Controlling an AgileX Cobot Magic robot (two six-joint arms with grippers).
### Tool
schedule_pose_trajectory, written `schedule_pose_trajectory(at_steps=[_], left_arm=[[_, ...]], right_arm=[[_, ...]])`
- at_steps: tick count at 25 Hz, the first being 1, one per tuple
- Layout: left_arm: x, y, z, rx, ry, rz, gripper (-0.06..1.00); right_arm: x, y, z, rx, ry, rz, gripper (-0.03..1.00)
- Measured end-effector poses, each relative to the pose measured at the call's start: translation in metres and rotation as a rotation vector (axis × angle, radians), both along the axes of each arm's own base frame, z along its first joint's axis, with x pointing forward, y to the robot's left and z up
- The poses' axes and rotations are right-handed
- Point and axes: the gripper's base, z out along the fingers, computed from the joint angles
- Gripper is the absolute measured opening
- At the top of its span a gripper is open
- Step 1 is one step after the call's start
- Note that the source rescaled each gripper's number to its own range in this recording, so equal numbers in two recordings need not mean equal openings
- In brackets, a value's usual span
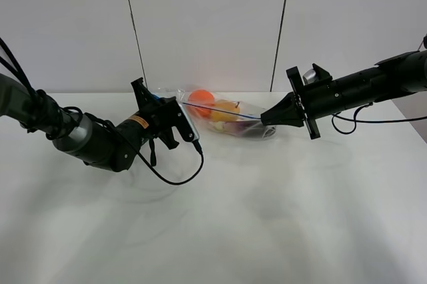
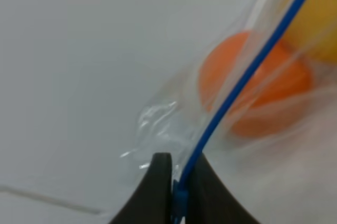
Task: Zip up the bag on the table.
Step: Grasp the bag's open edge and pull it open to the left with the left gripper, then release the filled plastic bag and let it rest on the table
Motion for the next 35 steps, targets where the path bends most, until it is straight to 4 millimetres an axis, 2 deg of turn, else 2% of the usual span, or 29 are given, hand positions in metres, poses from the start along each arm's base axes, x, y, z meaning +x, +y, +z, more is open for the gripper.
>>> schedule_pose_trajectory(at_steps=[6, 14, 17, 20, 23, 27, 28, 30, 33, 35], left_arm=[[0.013, 0.041, 0.0, 0.004, 0.003, 0.111, 0.0], [0.013, 0.042, 0.0, 0.004, 0.003, 0.094, 0.01], [0.014, 0.048, -0.001, -0.058, 0.018, 0.135, 0.13], [0.015, 0.056, -0.004, -0.102, 0.063, 0.183, 0.39], [0.016, 0.06, -0.006, -0.116, 0.09, 0.213, 0.52], [0.02, 0.087, -0.007, -0.118, 0.089, 0.29, 0.56], [0.02, 0.087, -0.007, -0.118, 0.089, 0.29, 0.56], [0.022, 0.104, -0.005, -0.129, 0.069, 0.336, 0.57], [0.023, 0.119, -0.004, -0.217, 0.057, 0.394, 0.57], [0.024, 0.122, -0.004, -0.31, 0.06, 0.415, 0.57]], right_arm=[[0.0, 0.0, 0.0, -0.001, 0.001, 0.004, 0.0], [-0.001, 0.003, 0.0, -0.002, 0.0, 0.012, 0.0], [-0.003, 0.001, -0.001, -0.021, 0.004, 0.033, 0.0], [-0.003, -0.002, -0.002, -0.029, 0.005, 0.034, 0.0], [-0.003, -0.002, -0.002, -0.031, 0.005, 0.037, 0.0], [-0.003, -0.002, -0.002, -0.03, 0.006, 0.038, 0.0], [-0.003, -0.002, -0.002, -0.03, 0.006, 0.038, 0.0], [-0.003, -0.002, -0.002, -0.03, 0.006, 0.038, 0.0], [-0.003, -0.002, -0.002, -0.03, 0.006, 0.038, 0.0], [-0.003, -0.002, -0.002, -0.03, 0.006, 0.038, 0.0]])
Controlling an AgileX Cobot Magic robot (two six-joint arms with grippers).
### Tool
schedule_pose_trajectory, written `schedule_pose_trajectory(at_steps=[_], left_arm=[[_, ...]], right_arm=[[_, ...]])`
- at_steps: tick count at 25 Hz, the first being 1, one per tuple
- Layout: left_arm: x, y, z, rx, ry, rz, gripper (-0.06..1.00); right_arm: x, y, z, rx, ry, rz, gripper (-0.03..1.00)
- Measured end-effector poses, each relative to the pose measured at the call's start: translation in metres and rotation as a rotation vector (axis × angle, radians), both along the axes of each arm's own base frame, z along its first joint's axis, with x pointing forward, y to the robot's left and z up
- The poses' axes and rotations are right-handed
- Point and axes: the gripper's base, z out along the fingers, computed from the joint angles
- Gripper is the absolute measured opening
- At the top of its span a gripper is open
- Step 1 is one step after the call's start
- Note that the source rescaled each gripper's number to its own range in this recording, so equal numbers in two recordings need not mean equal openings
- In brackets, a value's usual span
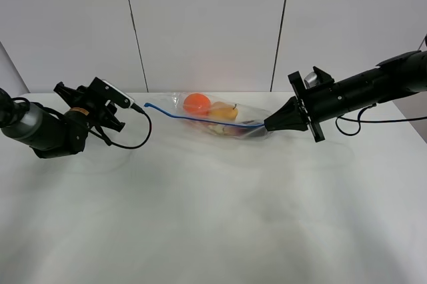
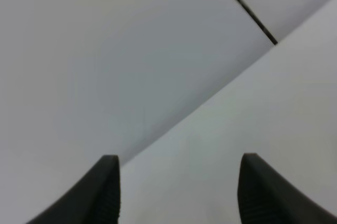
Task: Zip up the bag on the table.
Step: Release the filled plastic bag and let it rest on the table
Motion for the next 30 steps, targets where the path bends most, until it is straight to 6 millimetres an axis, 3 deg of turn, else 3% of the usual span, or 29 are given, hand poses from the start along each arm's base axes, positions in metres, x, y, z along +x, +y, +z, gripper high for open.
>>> schedule_pose_trajectory(at_steps=[9, 12, 17, 23, 30], left_arm=[[0.0, -0.001, -0.001, -0.675, -0.048, 0.131, 0.57], [-0.003, -0.005, -0.01, -0.74, 0.077, 0.139, 0.57], [-0.013, -0.013, -0.02, -0.729, 0.437, 0.193, 0.57], [0.003, -0.013, 0.021, -0.737, 0.677, 0.247, 0.57], [0.022, 0.001, 0.078, -0.693, 0.955, 0.301, 0.57]], right_arm=[[0.0, 0.0, 0.0, 0.0, 0.0, 0.0, 0.0], [0.0, 0.0, 0.0, 0.0, 0.0, 0.0, 0.0], [0.0, 0.0, 0.0, 0.0, 0.0, 0.0, 0.0], [0.0, 0.0, 0.0, 0.0, 0.0, 0.0, 0.0], [0.0, 0.0, 0.0, 0.0, 0.0, 0.0, 0.0]])
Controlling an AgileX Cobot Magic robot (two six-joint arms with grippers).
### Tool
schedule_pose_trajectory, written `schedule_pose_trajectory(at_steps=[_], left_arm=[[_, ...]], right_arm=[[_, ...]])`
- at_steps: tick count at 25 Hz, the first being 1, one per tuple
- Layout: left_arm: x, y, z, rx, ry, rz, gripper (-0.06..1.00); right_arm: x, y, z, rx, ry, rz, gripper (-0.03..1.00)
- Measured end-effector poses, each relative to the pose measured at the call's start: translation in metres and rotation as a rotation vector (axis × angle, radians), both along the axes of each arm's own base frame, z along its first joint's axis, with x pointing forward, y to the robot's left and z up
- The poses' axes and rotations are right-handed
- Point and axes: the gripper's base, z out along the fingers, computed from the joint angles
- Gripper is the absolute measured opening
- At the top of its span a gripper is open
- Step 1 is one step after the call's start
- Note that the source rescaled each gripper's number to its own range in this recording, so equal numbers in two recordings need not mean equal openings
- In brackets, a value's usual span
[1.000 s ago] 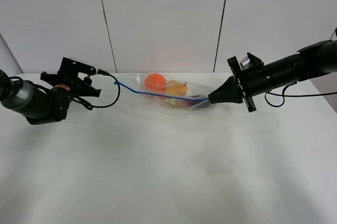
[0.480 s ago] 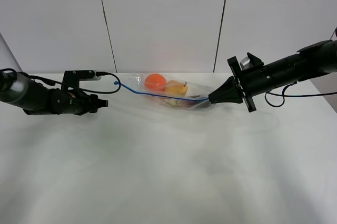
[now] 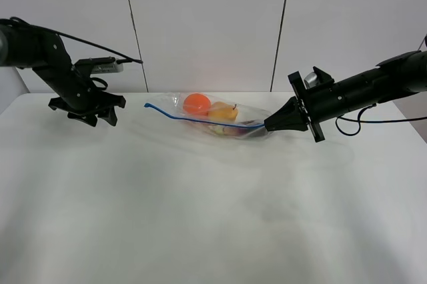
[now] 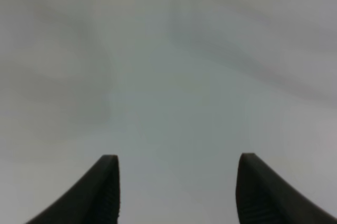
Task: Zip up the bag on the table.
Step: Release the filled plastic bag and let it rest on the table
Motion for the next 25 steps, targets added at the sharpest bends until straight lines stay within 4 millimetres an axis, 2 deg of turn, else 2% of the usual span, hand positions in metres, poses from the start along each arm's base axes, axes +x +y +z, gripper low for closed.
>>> schedule_pose_trajectory(at_steps=[2, 5, 7, 12, 16, 20, 25], left_arm=[[0.004, 0.0, 0.017, 0.002, 0.028, -0.018, 0.63], [0.006, -0.001, 0.039, -0.002, 0.076, -0.037, 0.85], [0.005, -0.002, 0.052, -0.004, 0.115, -0.047, 0.92], [0.005, -0.002, 0.076, -0.011, 0.135, -0.046, 0.97], [0.0, -0.002, 0.079, -0.018, 0.145, -0.023, 0.97], [-0.021, -0.001, 0.087, -0.015, 0.163, -0.015, 0.97], [-0.074, 0.002, 0.112, 0.001, 0.157, -0.006, 0.97]], right_arm=[[0.0, 0.0, 0.0, 0.0, 0.0, 0.0, 0.0], [0.0, 0.0, 0.0, 0.0, 0.0, 0.0, 0.0], [0.0, 0.0, 0.0, 0.0, 0.0, 0.0, 0.0], [0.0, 0.0, 0.0, 0.0, 0.0, 0.0, 0.0], [0.0, 0.0, 0.0, 0.0, 0.0, 0.0, 0.0], [0.0, 0.0, 0.0, 0.0, 0.0, 0.0, 0.0], [0.0, 0.0, 0.0, 0.0, 0.0, 0.0, 0.0]])
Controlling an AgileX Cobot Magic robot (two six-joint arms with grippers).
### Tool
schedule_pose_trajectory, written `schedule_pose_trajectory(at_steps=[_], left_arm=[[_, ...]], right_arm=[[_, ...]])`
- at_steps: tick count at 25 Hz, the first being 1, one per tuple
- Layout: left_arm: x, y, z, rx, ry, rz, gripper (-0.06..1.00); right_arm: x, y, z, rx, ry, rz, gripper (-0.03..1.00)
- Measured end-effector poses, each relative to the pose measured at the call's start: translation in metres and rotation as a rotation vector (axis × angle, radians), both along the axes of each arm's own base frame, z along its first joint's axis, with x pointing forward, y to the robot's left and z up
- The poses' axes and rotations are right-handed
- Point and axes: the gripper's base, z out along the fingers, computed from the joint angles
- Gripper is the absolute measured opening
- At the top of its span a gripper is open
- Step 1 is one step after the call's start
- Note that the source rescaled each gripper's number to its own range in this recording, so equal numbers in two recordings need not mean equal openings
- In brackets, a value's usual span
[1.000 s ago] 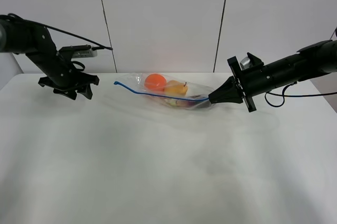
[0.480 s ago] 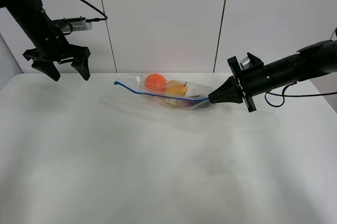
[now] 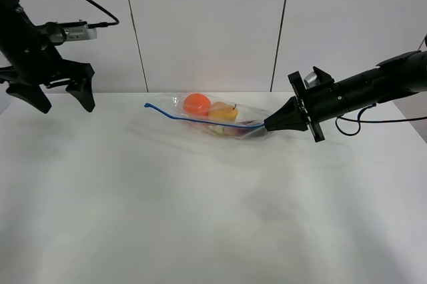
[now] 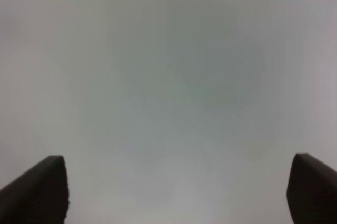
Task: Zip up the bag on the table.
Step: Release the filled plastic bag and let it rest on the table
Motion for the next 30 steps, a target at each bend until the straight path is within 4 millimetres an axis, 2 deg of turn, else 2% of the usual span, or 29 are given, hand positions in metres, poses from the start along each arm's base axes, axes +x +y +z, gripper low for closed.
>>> schedule_pose_trajectory(at_steps=[5, 8, 11, 15, 18, 27, 30], left_arm=[[-0.082, 0.002, 0.023, -0.003, -0.031, 0.011, 0.97], [-0.134, 0.004, 0.029, -0.002, -0.067, 0.029, 0.97], [-0.181, 0.008, 0.022, 0.007, -0.088, 0.078, 0.97], [-0.235, 0.013, -0.003, 0.038, -0.138, 0.092, 0.97], [-0.264, 0.014, -0.016, 0.037, -0.212, 0.096, 0.97], [-0.325, 0.015, -0.001, -0.001, -0.549, 0.102, 0.97], [-0.349, 0.015, 0.001, -0.013, -0.689, 0.103, 0.97]], right_arm=[[0.0, 0.0, 0.0, 0.0, 0.0, 0.0, 0.0], [0.0, 0.0, 0.0, 0.0, 0.0, 0.0, 0.0], [0.0, 0.0, 0.0, 0.0, 0.0, 0.0, 0.0], [0.0, 0.0, 0.0, 0.0, 0.0, 0.0, 0.0], [0.0, 0.0, 0.0, 0.0, 0.0, 0.0, 0.0], [0.0, 0.0, 0.0, -0.003, 0.0, 0.002, 0.01], [-0.001, 0.0, -0.001, -0.009, 0.004, 0.006, 0.09]])
